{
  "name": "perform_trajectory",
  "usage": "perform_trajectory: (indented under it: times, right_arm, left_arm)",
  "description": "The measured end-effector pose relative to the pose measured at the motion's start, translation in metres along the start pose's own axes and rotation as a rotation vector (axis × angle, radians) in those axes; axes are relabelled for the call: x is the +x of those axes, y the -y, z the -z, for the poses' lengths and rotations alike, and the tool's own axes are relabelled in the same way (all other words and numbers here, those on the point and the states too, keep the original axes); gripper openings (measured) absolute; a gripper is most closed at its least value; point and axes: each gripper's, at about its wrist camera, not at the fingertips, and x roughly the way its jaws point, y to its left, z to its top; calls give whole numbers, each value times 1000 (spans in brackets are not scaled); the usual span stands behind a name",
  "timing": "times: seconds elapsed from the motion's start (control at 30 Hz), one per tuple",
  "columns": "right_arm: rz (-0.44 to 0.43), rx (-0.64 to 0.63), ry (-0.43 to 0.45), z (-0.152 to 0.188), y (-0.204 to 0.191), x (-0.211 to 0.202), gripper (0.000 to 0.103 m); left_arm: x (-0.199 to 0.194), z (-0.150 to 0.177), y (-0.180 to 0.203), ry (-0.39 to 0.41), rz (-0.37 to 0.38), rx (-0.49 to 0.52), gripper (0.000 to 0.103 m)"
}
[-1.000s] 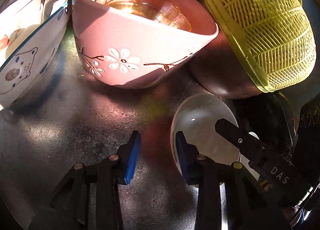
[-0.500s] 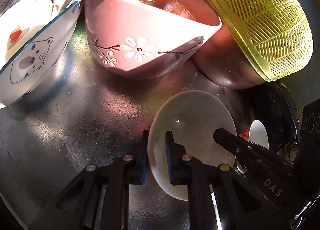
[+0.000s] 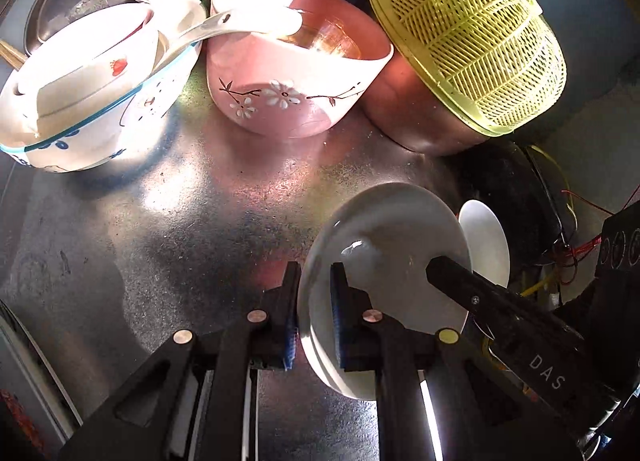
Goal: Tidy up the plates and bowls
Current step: 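Lift the bowl with the left tool and carry it to the stack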
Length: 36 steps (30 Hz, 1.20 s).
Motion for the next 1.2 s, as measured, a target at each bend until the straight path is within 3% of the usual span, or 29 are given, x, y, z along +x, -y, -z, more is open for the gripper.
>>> perform_trajectory:
  times: [0.47,1.2]
  right_arm:
    - [-45,-36,19,43,-51,-47,9]
    - [-154,-226,-36,92,-187,-44,9]
  left_arm:
    - [-86,37,-28,67,-23,-26,13]
    - [-185,94,-137,173,-133,-190,13]
